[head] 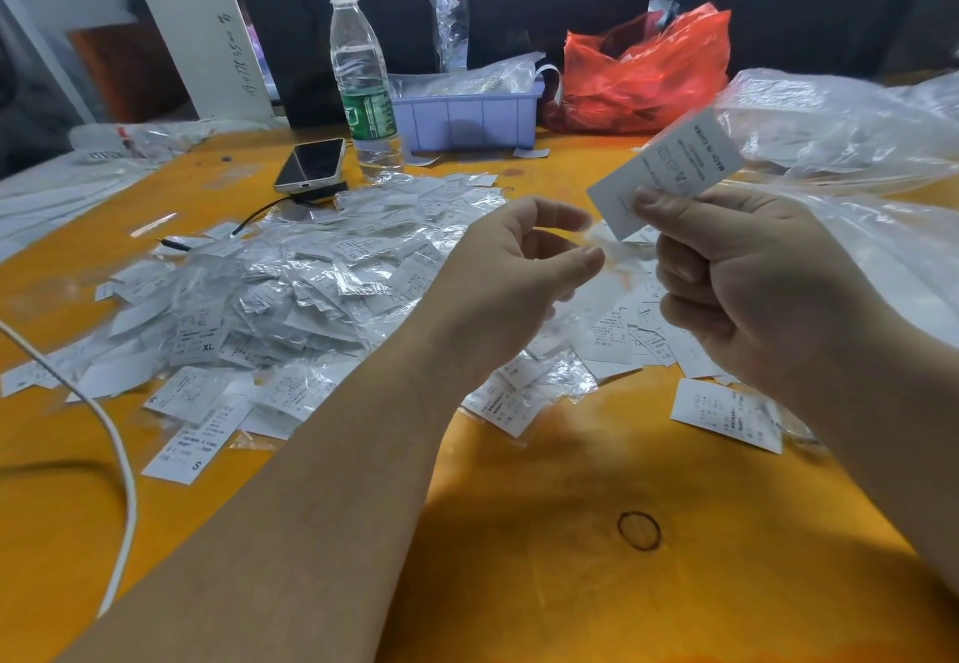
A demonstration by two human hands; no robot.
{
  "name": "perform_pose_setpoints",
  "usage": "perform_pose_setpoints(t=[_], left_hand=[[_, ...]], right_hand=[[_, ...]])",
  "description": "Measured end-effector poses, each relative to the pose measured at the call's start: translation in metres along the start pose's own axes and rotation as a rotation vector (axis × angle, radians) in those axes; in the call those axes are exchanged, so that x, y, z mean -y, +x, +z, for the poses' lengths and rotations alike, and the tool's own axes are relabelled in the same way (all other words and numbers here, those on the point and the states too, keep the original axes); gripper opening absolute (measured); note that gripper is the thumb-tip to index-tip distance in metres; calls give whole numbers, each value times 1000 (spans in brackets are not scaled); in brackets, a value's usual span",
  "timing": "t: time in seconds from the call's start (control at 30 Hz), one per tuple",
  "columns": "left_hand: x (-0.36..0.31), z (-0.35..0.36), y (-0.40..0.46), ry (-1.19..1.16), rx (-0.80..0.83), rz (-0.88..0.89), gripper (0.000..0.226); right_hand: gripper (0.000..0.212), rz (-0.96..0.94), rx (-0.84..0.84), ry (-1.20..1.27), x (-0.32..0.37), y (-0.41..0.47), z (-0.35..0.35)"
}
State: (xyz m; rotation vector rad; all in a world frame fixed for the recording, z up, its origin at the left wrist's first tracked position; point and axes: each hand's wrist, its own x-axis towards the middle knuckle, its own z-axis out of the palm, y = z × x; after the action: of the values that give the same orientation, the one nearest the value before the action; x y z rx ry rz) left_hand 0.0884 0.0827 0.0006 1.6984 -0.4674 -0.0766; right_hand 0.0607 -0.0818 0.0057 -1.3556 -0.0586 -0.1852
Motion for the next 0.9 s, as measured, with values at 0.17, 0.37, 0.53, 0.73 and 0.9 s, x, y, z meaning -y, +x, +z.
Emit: perform_pose_setpoints(t=[0.17,0.37,0.53,0.73,0.9], left_hand=[[0,-2,1,5,-19,0,11],[-3,-4,0,-58,-46,-20,4],[-6,-5,1,-133,-69,-50,5],[-6,-6,1,-155,-52,-63,4],[-6,-6,1,-147,-43,-70,3]], right_hand=[[10,18,-29,-81,-5,-1,3],[10,-5,-52,-157,-5,-2,3],[9,-8,-45,-178,-6,-1,2],[7,-28,-10,-244,-8,0,1],[9,-149,24,-406,-6,-3,2]])
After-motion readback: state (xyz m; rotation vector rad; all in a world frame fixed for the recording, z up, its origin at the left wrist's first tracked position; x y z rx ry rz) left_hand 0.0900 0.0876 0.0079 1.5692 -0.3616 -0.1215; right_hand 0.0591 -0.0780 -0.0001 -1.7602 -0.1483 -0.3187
